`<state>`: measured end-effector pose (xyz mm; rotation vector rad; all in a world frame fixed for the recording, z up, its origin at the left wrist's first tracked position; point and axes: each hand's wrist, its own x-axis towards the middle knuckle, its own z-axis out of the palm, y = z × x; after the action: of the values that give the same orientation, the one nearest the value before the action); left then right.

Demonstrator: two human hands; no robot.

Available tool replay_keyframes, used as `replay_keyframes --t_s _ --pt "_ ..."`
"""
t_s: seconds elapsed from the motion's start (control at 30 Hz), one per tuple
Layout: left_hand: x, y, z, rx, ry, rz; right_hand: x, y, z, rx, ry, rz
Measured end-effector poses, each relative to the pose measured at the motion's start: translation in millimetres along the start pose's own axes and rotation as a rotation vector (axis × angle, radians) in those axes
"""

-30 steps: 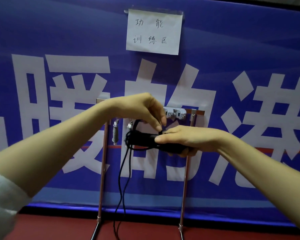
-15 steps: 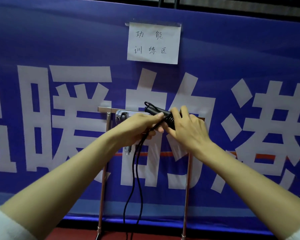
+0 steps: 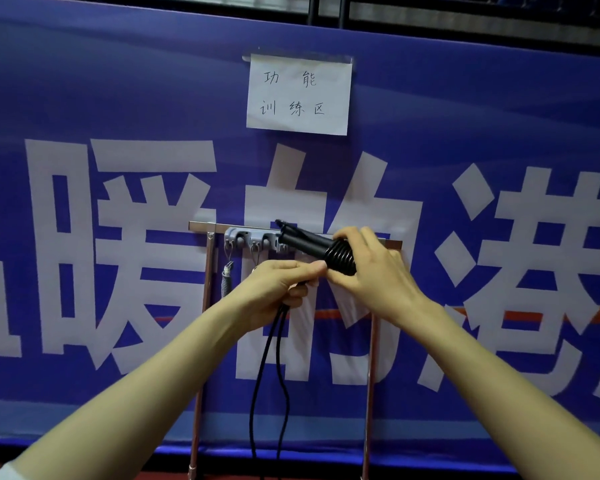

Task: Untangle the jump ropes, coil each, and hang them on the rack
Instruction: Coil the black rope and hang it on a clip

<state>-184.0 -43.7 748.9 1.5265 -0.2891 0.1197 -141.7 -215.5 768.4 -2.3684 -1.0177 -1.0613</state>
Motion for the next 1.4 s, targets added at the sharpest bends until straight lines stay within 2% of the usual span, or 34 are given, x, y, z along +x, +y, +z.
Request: replay_keyframes --t_s 0.1,0.23,0.37,0.47,0.7,0.77,0.87,1.0,1.2,1.33,1.4 --pt "0.0 -3.7 -1.8 -0.027 0.010 -0.027 -0.6 -3.5 -6.6 0.153 -0.074 0.004" --pt "-2.8 -5.7 0.4 -0.034 -0.018 0.070 -3.4 -8.9 -11.3 0.419 -0.248 0.110" --pt "-1.5 -5.2 7.7 -0.017 0.137 0.192 -4.9 -13.3 -7.0 0.739 -0.215 0.259" --pt "1.0 -5.5 11.1 -0.076 0.139 0.223 -2.2 -16.4 -6.0 1.028 -0.223 0.364" --pt "0.3 -4.7 7.7 0.142 0.090 0.260 -3.4 -8.2 2.2 1.209 -0.295 0.495" --pt "1.2 -0.8 3.9 0.163 0.031 0.273 -3.7 -6.6 3.4 1.283 -0.298 0.517" --pt "1.1 4.1 -7.5 0.155 -0.092 0.242 -2.9 -1.1 0.3 1.359 -0.275 0.520" --pt "-2.3 -1.5 -23.0 0.171 -0.068 0.282 -4.7 5.8 -9.5 1.442 -0.285 0.481" --pt "2.4 -14.9 -26.2 0.234 -0.052 0.486 -8.2 -0.7 -12.5 1.592 -0.735 0.345" --pt "8.7 -6.8 -30.4 0.344 -0.053 0.562 -6.1 8.0 -3.5 1.823 -1.121 0.383" --pt "9.2 4.0 -33.1 0.429 -0.127 0.569 -5.6 12.6 3.2 1.859 -1.251 0.388"
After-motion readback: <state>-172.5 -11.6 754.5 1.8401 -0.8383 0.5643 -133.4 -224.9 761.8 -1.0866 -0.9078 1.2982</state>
